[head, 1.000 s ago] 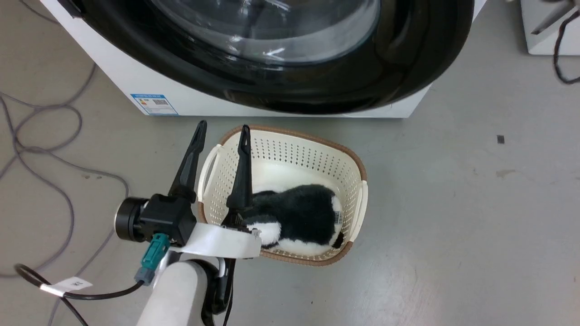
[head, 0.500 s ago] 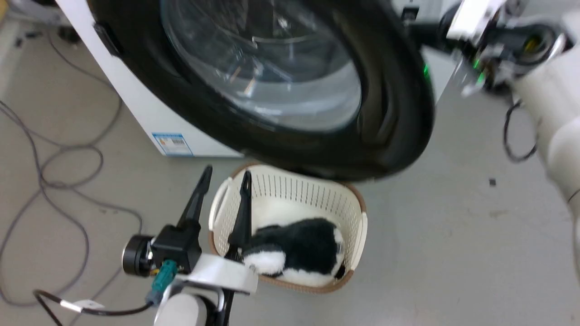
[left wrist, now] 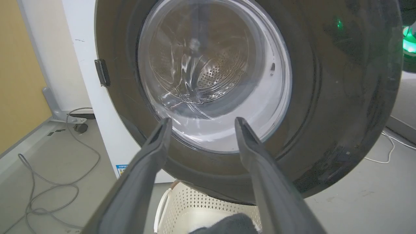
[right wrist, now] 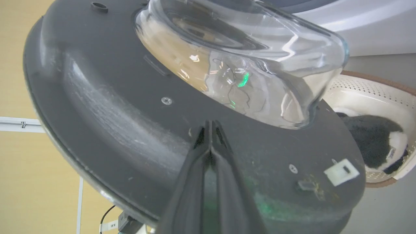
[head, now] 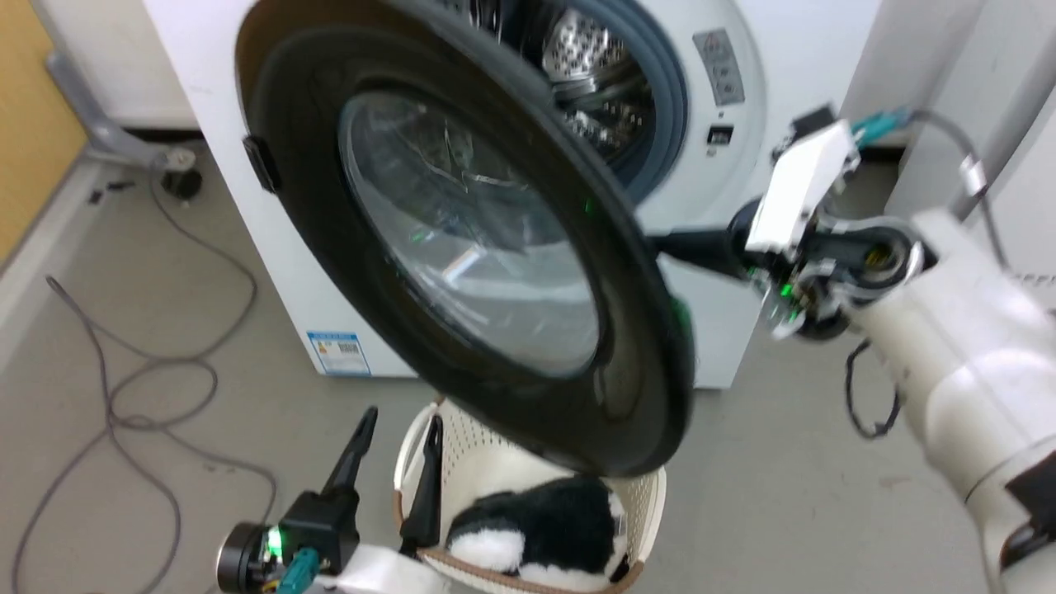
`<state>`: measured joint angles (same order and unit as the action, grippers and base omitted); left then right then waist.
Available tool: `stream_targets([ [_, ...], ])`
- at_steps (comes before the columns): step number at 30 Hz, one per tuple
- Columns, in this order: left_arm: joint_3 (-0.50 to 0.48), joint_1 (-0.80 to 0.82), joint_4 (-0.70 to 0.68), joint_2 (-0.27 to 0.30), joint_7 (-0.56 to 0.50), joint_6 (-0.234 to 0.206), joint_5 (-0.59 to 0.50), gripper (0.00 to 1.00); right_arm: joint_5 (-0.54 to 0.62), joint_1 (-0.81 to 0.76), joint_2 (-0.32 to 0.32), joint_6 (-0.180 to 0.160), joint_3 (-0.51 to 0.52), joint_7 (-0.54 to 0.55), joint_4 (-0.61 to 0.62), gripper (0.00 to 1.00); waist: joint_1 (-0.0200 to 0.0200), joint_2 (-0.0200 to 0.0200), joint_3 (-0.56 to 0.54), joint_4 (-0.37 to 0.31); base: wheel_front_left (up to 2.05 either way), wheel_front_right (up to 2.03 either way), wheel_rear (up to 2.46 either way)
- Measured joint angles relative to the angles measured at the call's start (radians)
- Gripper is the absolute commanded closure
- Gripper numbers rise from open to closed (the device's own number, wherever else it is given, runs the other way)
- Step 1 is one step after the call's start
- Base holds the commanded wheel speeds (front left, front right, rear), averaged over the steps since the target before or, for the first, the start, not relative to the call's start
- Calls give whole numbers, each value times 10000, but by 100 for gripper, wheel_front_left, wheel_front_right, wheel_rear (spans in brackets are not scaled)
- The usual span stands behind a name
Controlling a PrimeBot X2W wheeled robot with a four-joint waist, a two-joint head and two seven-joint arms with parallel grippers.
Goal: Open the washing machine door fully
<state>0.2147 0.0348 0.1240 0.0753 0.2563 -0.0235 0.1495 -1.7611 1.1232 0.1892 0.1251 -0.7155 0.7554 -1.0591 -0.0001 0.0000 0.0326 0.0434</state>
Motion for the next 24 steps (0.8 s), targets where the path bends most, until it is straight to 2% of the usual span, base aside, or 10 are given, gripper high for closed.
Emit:
stream_targets([
  [5,-23,-380,90,63,0,0,2,0,-109,-791,-128,0,-52,98,709,100,-1,0,-386,3,0,0,0],
  [18,-54,-411,63,232,0,-44,-65,0,-359,-1969,-305,2,-353,69,2671,100,0,0,-251,58,0,0,0],
  [19,-54,-411,58,230,0,-61,-65,0,-355,-2037,-293,2,-332,-111,2794,75,0,0,-219,51,0,0,0],
  [20,-59,-411,40,230,0,-90,-65,0,-355,-2105,-278,2,-286,-332,2930,26,0,0,-178,37,0,0,0],
  [21,-58,-411,29,228,0,-90,-65,0,-374,-2207,-251,2,-203,-554,3122,0,0,0,-136,20,0,0,0],
  [24,-75,-410,-17,219,0,-123,-61,0,-295,-2663,-67,2,71,-1705,3762,0,1,0,-39,-46,0,0,0],
])
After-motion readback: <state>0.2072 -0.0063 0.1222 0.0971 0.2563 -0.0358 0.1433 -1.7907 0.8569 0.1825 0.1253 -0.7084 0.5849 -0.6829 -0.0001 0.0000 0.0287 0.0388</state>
